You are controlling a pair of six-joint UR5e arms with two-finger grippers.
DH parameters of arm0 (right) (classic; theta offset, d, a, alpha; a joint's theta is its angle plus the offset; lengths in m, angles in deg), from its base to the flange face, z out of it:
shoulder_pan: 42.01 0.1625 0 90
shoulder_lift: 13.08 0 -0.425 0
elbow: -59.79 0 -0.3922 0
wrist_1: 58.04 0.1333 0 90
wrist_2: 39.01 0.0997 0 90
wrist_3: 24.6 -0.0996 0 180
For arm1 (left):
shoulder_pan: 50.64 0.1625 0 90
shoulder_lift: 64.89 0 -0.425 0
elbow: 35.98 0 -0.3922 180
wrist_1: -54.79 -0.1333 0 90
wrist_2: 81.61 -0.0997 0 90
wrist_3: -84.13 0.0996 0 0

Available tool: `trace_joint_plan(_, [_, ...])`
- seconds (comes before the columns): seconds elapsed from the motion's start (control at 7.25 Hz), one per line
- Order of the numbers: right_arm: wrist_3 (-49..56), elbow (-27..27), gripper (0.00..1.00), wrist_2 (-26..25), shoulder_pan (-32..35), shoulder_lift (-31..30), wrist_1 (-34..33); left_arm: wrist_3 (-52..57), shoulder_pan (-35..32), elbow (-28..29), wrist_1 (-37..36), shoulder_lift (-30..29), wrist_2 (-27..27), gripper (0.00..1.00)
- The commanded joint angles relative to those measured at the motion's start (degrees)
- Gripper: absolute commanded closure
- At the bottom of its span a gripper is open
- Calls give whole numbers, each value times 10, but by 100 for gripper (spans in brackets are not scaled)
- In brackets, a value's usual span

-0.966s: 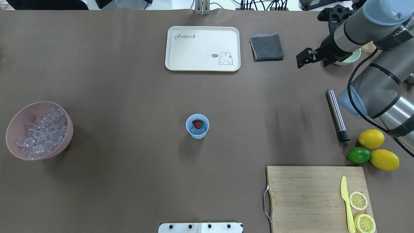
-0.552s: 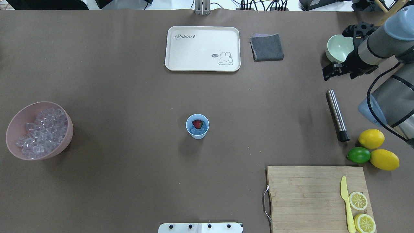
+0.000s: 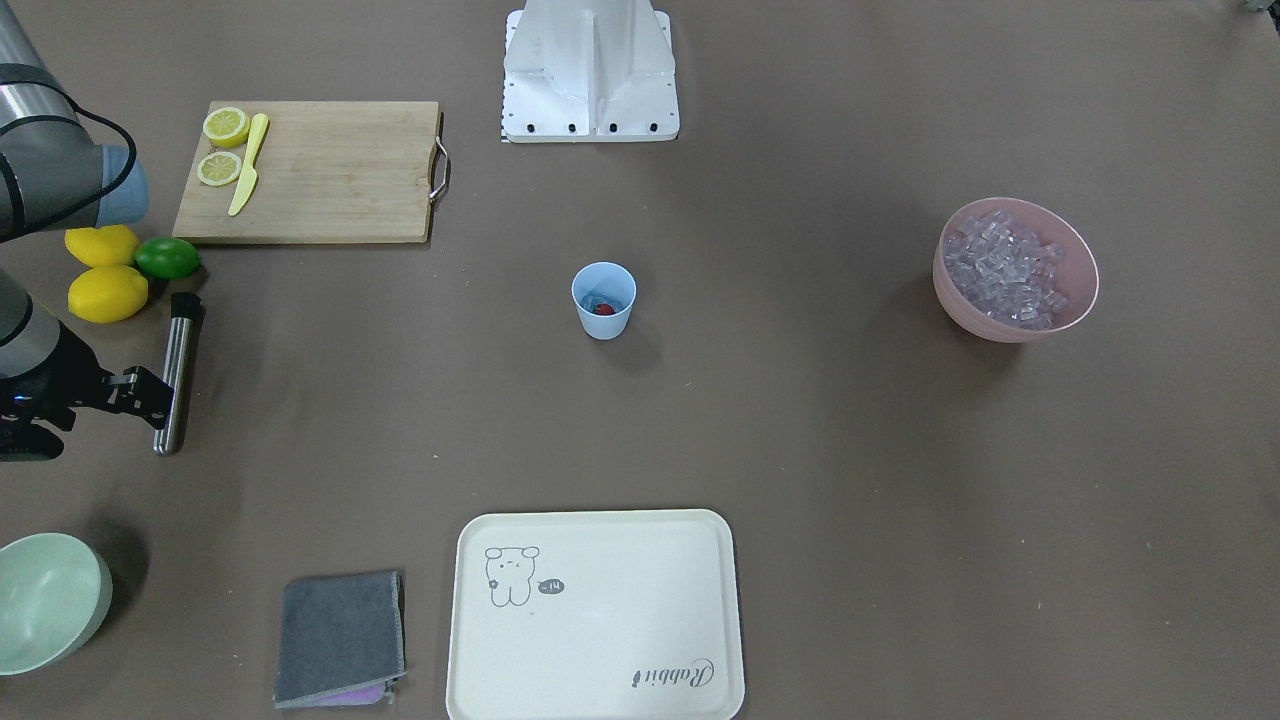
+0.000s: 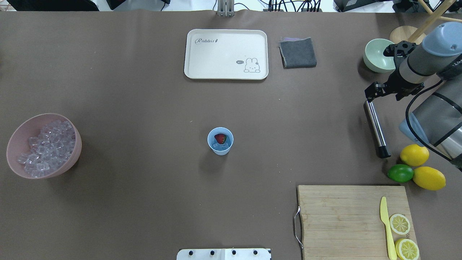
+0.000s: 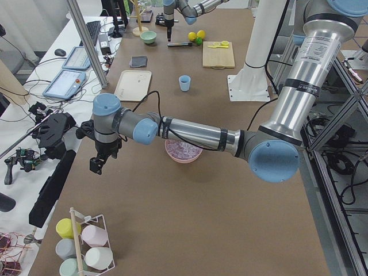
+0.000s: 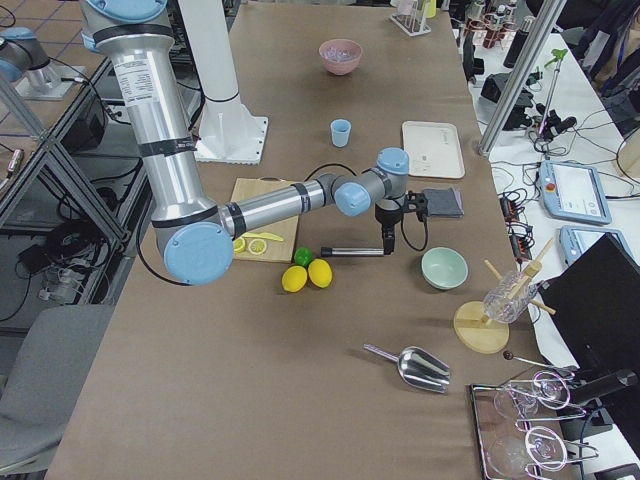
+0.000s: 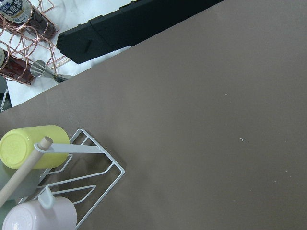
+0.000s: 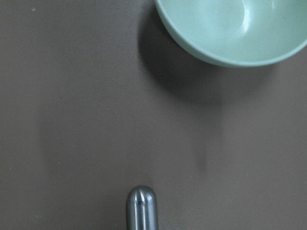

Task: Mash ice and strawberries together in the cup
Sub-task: 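Close the right gripper on the top of the steel pestle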

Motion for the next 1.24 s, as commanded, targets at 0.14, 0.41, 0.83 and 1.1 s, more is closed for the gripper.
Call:
trace_joint_plan(0.14, [-1,-14,0,42,-14,8,-7,3,0,0,9,1,-1,2])
trace_joint_plan(0.41, [1,-26,0,44,-16,7,-8,2,0,1,25,2,-3,2])
trace_joint_plan(0.83, [0,-29,1,44,-19,7,-11,3,0,0,26,-1,-4,2])
trace_joint_plan(1.1, [0,-33,19,43,-27,8,-10,3,0,0,26,-3,-5,2])
